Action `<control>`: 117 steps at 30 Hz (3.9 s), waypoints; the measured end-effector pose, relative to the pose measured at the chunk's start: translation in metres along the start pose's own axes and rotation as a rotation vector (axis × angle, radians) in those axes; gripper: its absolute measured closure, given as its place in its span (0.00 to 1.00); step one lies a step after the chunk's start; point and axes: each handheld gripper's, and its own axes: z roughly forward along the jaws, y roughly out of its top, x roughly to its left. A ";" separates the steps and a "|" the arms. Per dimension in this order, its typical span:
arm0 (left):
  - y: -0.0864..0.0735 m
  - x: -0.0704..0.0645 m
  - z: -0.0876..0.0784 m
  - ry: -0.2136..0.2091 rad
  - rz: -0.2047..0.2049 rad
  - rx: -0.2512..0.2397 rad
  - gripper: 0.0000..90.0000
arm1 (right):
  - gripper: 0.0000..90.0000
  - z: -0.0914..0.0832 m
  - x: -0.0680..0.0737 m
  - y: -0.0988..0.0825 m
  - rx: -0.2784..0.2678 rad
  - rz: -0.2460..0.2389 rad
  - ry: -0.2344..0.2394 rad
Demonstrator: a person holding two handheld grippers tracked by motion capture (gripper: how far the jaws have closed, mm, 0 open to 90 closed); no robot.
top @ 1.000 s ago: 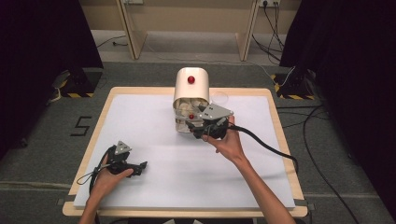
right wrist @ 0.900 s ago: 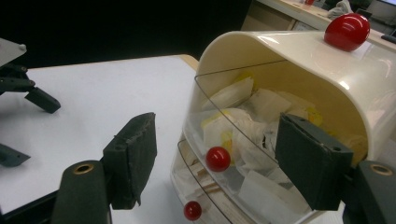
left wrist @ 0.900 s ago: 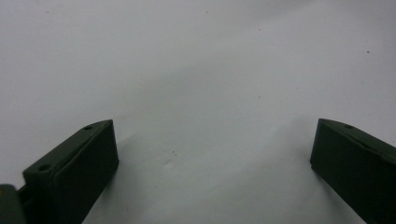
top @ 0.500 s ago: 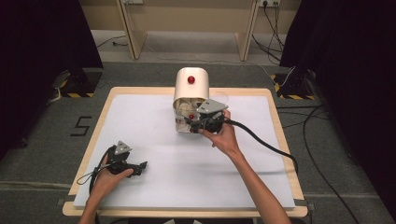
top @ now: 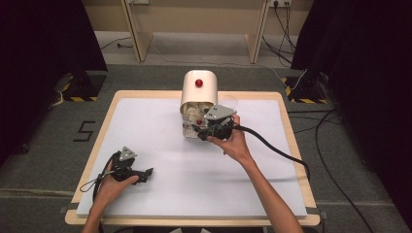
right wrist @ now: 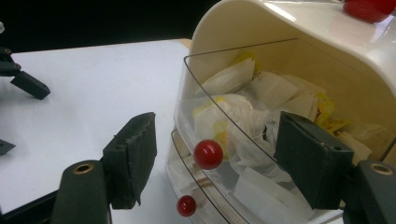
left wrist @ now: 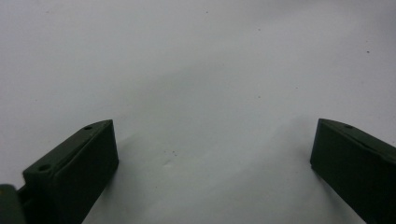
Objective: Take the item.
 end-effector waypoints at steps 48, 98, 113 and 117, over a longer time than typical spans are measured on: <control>0.000 0.000 0.000 0.000 0.001 0.000 0.00 | 0.34 -0.031 0.032 -0.006 0.050 -0.070 0.086; 0.000 0.000 0.000 0.000 0.001 0.000 0.00 | 0.41 -0.044 0.042 -0.007 0.073 -0.071 0.133; 0.000 0.000 0.000 0.000 0.001 0.000 0.00 | 0.57 -0.045 0.020 0.004 0.010 -0.016 -0.002; 0.000 0.000 0.000 0.000 0.001 0.000 0.00 | 0.60 -0.035 0.015 0.004 0.024 0.003 -0.015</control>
